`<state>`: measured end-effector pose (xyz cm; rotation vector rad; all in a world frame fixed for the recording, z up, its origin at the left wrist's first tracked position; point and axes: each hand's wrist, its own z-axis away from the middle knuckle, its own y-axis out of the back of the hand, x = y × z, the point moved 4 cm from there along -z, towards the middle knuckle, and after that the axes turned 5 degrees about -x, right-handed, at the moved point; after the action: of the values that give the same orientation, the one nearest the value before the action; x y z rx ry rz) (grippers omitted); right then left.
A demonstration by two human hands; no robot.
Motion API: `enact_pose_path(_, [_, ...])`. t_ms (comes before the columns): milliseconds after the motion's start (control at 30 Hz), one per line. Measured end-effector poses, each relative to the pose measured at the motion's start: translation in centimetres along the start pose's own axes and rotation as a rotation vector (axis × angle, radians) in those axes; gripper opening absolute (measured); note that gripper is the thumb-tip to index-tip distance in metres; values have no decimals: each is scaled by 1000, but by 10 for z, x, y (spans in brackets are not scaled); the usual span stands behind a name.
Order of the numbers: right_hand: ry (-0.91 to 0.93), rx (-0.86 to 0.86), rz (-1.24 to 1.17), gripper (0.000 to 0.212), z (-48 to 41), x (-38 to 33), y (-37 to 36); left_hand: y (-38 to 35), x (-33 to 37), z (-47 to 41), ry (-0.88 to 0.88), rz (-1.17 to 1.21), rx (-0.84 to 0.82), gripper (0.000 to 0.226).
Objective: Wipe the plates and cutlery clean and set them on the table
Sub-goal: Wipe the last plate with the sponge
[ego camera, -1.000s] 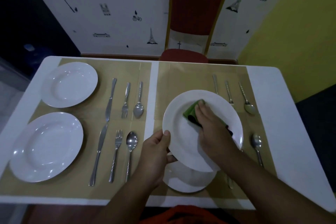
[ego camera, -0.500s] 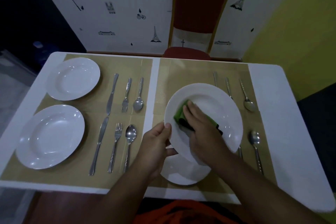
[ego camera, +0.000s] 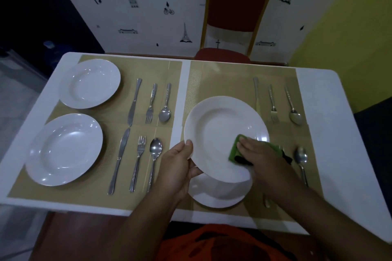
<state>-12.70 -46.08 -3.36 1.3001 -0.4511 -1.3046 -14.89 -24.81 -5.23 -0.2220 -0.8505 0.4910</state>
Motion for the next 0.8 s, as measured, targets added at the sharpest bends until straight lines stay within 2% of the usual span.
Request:
enact_pose_path(67, [-19,8,-39,65,2,-13,-8,-1,1,0,2,-8,1,24])
enact_pose_path(233, [124,10,-308,59,-3,-64,-22,-4,-2,2,43,-11,-40,29])
enact_pose_path(367, [240,49,-227,63,-39,-66,-7,-7,-8,7,79,-9,-86,30])
enact_pose_path(500, [62,128,-97,79,-76,-38,12,-7,-7,10,64,-20,-83,27])
enact_pose_path(667, [-170,311,-253,76,-71,-17,29,-15,-12,12,-13,-108,-93,32])
enact_pose_path(733, [-126,264,-434,71,-63,-33,23,-20,-12,11,-34,-127,-102,31])
enact_pose_path(800, [37,163,-528,63,-54,-57,15,-22,-5,5,-61,-104,-87,28])
